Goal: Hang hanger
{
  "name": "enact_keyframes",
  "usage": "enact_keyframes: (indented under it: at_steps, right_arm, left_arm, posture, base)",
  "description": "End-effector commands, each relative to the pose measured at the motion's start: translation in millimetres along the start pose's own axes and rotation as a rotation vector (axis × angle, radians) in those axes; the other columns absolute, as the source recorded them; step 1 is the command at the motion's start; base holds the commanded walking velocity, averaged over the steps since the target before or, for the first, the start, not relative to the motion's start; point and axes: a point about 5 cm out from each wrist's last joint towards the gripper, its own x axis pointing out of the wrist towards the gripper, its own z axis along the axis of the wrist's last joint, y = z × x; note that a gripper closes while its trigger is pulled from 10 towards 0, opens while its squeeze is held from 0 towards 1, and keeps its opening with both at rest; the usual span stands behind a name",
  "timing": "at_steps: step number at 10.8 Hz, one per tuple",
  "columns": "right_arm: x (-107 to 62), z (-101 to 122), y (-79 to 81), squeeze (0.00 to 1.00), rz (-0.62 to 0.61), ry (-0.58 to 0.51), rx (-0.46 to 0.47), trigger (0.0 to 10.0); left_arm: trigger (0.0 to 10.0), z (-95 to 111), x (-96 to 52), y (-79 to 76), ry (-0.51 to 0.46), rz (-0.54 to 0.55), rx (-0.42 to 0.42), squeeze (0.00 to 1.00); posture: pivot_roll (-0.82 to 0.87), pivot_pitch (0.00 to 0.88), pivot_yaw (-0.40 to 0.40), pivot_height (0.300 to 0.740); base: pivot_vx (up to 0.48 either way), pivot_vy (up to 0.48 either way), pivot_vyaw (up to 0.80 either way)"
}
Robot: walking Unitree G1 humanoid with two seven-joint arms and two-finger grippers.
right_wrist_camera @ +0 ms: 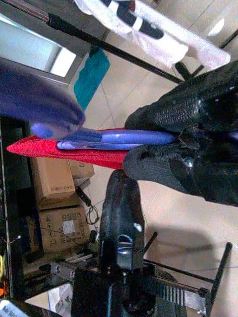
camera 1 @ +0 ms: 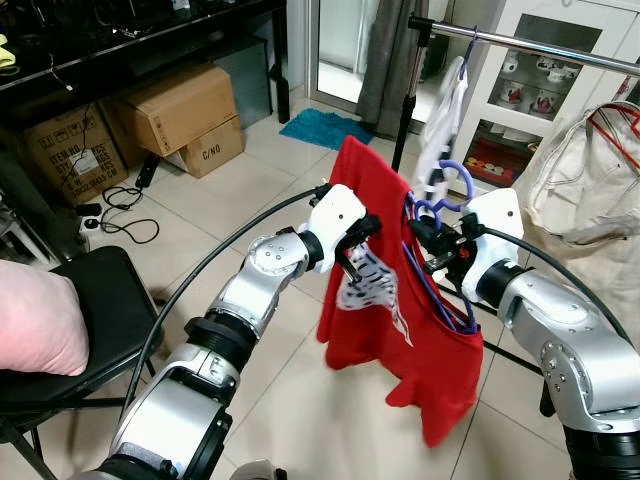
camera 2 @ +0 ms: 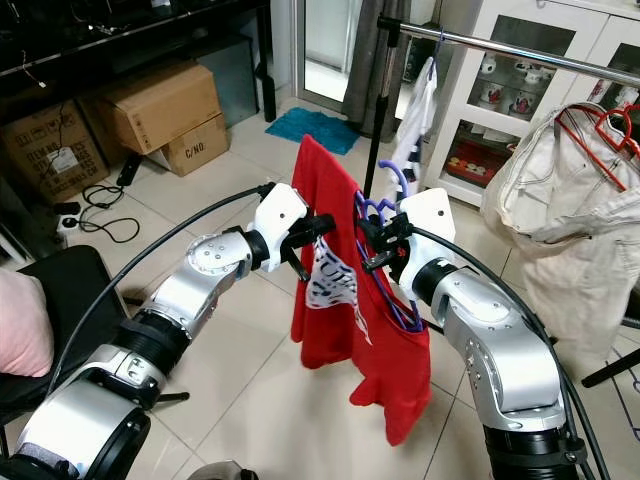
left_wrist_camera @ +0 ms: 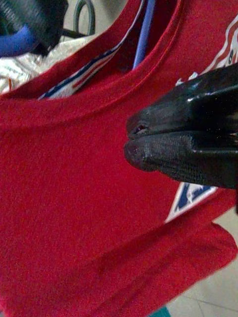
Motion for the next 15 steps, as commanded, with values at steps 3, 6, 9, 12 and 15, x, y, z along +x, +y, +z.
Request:
enact_keyframes:
  at_steps: [3,6,9,12,15]
  right_arm:
    - [0.7,10,-3.3,0.0,-0.005,-0.043,-0.004,0.0]
    - [0.2,9,-4.3,0.0,-0.011,-0.042,0.003,0.0]
    - [-0.3,6,-10.6,0.0,-0.01,-0.044,0.045,0.0]
    - [-1.0,4,-14.8,0.0,0.025,-0.045,0.07,0.0]
    - [1.9,11,-12.2,0.0,0.055,-0.085,0.104,0.0]
  left_arm:
    - [0.0,5,0.4,8.1,-0.013,0.026,-0.002,0.0]
    - [0.0,12,0.6,-3.7,-0.084,-0.096,-0.058,0.0]
    - [10.0,18,7.1,-0.6,-0.038,0.019,0.097,1.0]
    - [10.0,24,9.2,2.7,-0.054,0.093,0.083,1.0]
    - [10.0,30,14.3,-5.2,-0.123,0.041,-0.005,1.0]
  posture:
    - [-0.01,0.0,0.008,0.74]
    - [-0.01,0.0,0.005,0.74]
    - [-0.01,0.0,0.008,0.74]
    - [-0.01,0.0,0.008,0.74]
    - [-0.01,0.0,0.009,0.74]
  base:
    - [0.0,0.0,0.0]
    - [0.0,0.0,0.0]
    - [0.0,0.0,0.0]
    - [0.0,0.0,0.0]
    - [0.0,0.0,0.0]
